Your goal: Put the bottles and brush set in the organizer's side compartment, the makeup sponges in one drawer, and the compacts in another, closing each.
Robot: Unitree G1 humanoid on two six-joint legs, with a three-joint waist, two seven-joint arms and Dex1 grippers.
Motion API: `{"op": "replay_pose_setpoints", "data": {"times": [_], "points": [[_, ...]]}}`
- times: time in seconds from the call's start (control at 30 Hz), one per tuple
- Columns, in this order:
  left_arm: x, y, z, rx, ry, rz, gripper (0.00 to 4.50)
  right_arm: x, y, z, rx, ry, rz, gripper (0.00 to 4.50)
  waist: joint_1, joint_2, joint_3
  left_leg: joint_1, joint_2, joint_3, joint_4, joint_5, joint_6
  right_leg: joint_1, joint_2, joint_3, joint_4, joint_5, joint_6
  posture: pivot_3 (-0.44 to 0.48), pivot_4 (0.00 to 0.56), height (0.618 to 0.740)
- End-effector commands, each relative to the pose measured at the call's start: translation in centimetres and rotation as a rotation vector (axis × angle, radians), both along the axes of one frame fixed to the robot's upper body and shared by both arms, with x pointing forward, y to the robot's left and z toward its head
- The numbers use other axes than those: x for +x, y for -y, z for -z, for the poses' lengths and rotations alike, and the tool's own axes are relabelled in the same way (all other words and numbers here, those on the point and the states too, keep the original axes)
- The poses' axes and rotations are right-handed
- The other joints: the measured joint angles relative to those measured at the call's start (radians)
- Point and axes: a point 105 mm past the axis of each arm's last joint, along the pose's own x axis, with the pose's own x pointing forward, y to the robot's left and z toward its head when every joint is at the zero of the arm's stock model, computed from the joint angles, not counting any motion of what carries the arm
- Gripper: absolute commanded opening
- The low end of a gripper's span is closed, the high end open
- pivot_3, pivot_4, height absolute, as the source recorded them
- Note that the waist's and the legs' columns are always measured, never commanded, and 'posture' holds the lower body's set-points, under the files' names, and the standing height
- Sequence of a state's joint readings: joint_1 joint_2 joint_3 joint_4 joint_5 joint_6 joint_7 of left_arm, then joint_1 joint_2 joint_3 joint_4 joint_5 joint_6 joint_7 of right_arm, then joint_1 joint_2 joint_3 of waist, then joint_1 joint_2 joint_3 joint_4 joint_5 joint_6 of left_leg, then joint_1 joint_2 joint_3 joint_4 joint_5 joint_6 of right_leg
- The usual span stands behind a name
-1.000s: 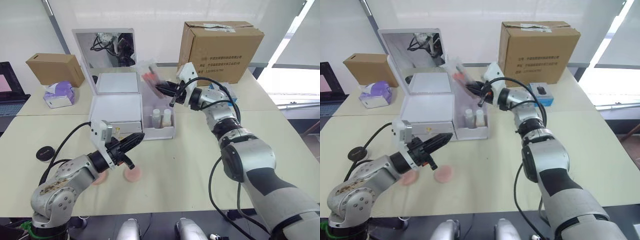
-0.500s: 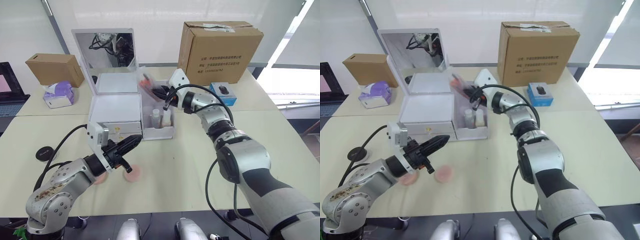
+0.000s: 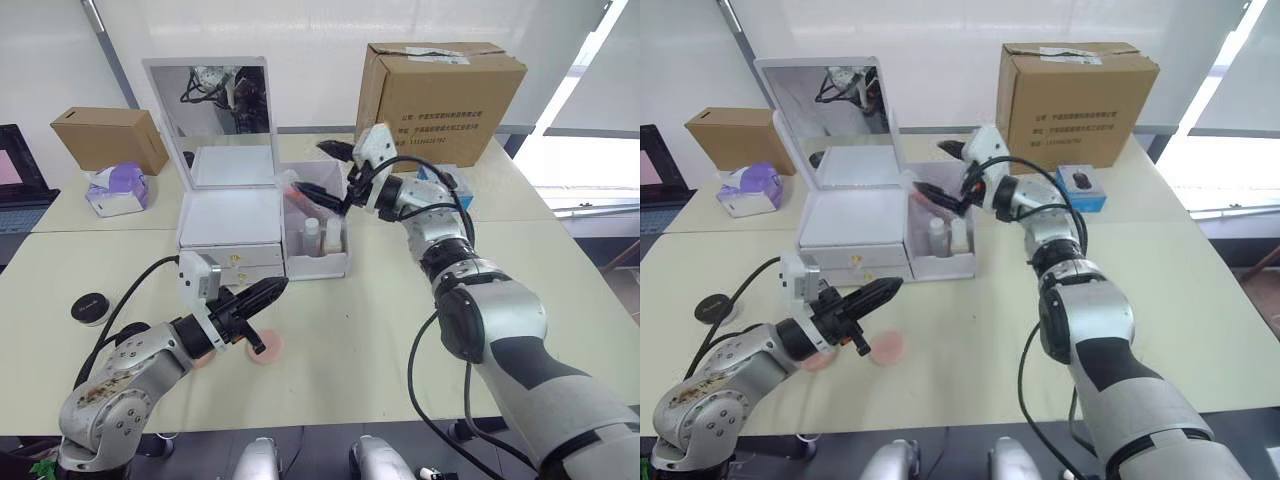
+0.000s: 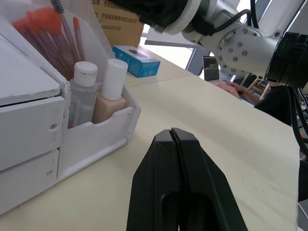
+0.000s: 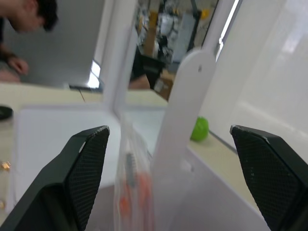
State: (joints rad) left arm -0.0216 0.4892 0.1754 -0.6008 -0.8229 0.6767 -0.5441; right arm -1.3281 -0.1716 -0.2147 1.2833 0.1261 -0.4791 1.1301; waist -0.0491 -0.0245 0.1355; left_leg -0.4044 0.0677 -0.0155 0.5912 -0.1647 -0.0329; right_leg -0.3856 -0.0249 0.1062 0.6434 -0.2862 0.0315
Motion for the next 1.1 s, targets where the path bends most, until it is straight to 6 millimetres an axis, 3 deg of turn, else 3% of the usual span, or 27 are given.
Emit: {"op": "replay_pose_setpoints", "data": {"times": [0.03, 0.1, 0.2, 0.33, 0.4, 0.53, 0.7, 0.77, 0.87, 0.97, 1.1], "points": [[0.1, 0.1, -0.9, 0.006, 0.053, 0.016, 0.00, -1.6, 1.0, -5.3, 0.159, 0.042, -0.146, 4.45, 0.001, 0.000, 0.000, 0.000, 0.000, 0.000, 0.000, 0.000, 0.000, 0.000, 0.000, 0.000, 0.000, 0.000, 0.000, 0.000, 0.150, 0.740], [0.4, -0.1, -1.0, 0.014, 0.061, 0.012, 0.00, -1.8, 1.6, -5.4, 0.138, -0.016, -0.143, 4.45, 0.004, 0.000, 0.000, 0.000, 0.000, 0.000, 0.000, 0.000, 0.000, 0.000, 0.000, 0.000, 0.000, 0.000, 0.000, 0.000, 0.150, 0.740], [0.6, -0.5, -1.3, 0.045, 0.078, 0.015, 0.00, -2.4, 2.6, -3.2, -0.022, -0.034, -0.019, 4.45, 0.014, -0.001, -0.001, 0.000, 0.000, 0.000, 0.000, 0.000, 0.000, 0.000, 0.000, -0.001, 0.000, 0.000, 0.000, 0.000, 0.150, 0.740], [1.1, -1.5, -2.3, 0.083, 0.112, -0.025, 0.00, -3.9, 4.7, -2.7, -0.123, -0.051, 0.257, 4.45, 0.014, 0.001, 0.000, -0.002, 0.000, 0.002, 0.000, 0.000, 0.000, -0.002, -0.002, 0.000, 0.000, 0.000, 0.000, 0.000, 0.150, 0.740], [1.1, -1.6, -3.3, 0.074, 0.150, -0.045, 0.00, -5.4, 4.7, -2.4, -0.182, -0.075, 0.259, 4.45, 0.011, 0.003, 0.002, -0.002, 0.000, 0.003, 0.000, 0.000, 0.000, -0.004, -0.002, 0.002, 0.001, 0.000, 0.000, 0.000, 0.150, 0.740], [0.5, -1.7, -5.2, 0.075, 0.226, -0.089, 0.00, -8.9, 3.7, -0.9, -0.284, -0.305, 0.059, 4.45, 0.001, 0.003, 0.001, 0.001, 0.001, 0.003, -0.001, 0.000, 0.000, -0.002, 0.000, 0.003, 0.001, -0.002, 0.001, 0.000, 0.150, 0.740], [-0.3, -2.7, -6.0, 0.077, 0.257, -0.156, 0.00, -8.2, 3.4, 0.9, -0.432, -0.425, 0.171, 4.45, 0.002, 0.002, 0.001, 0.003, 0.001, 0.004, -0.001, 0.000, 0.000, -0.002, 0.001, 0.005, 0.000, -0.005, 0.005, 0.000, 0.150, 0.740], [-0.4, -2.8, -6.0, 0.084, 0.259, -0.179, 0.00, -8.0, 2.3, 1.3, -0.462, -0.455, 0.158, 4.45, 0.002, 0.002, 0.001, 0.003, 0.000, 0.005, -0.001, 0.000, 0.000, -0.002, 0.000, 0.007, 0.000, -0.005, 0.006, 0.000, 0.150, 0.740], [-0.3, -2.7, -6.1, 0.082, 0.261, -0.194, 0.00, -6.4, 0.8, 1.1, -0.432, -0.468, 0.184, 3.88, 0.003, 0.002, 0.002, 0.003, 0.000, 0.005, -0.001, 0.000, 0.000, -0.003, 0.001, 0.007, 0.000, -0.005, 0.006, 0.000, 0.150, 0.740], [-0.1, -2.5, -6.3, 0.080, 0.264, -0.204, 0.00, -4.3, 0.4, 0.3, -0.426, -0.403, 0.271, 2.86, 0.006, 0.001, 0.002, 0.002, 0.000, 0.005, -0.001, 0.000, 0.000, -0.003, 0.000, 0.006, 0.000, -0.005, 0.006, 0.000, 0.150, 0.740], [0.0, -2.4, -6.4, 0.078, 0.265, -0.213, 0.00, -3.1, 0.1, -0.4, -0.410, -0.381, 0.313, 1.54, 0.008, 0.001, 0.002, 0.000, 0.000, 0.006, 0.000, 0.000, 0.000, -0.003, 0.000, 0.007, -0.001, -0.004, 0.005, 0.000, 0.150, 0.740]]}}
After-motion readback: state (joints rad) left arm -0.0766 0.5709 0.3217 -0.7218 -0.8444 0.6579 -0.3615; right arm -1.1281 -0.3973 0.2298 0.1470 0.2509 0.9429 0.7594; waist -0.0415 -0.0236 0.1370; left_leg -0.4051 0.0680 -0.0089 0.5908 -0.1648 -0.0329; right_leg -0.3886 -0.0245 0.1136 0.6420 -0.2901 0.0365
